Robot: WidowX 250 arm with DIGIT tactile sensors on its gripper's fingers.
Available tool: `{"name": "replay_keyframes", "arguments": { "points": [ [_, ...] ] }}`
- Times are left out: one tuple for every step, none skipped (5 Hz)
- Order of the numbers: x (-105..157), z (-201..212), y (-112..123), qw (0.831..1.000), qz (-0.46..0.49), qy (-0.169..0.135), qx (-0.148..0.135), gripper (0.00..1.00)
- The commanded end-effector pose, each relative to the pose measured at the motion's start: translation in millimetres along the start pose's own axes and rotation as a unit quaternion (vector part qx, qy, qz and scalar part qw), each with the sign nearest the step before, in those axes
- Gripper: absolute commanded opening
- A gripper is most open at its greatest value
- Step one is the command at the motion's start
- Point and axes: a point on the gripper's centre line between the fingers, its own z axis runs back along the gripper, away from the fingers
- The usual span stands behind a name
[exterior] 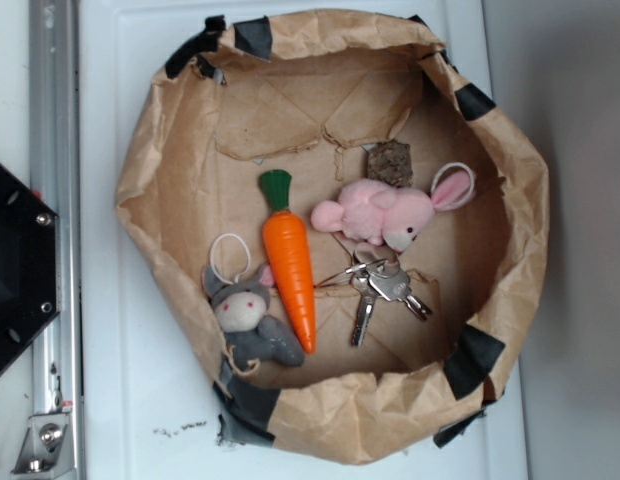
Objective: Grab the silver keys.
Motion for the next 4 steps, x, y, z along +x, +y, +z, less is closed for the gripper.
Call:
{"name": "replay_keyframes", "arguments": {
  "points": [
    [0,0,0,1.000,0.000,0.000,0.000,1.00],
    [48,-15,-8,0.994,0.078,-0.069,-0.012,1.00],
    [97,-40,8,0.986,0.136,-0.092,0.009,1.00],
    [120,-67,23,0.980,0.172,-0.097,0.006,1.00]
  ]
}}
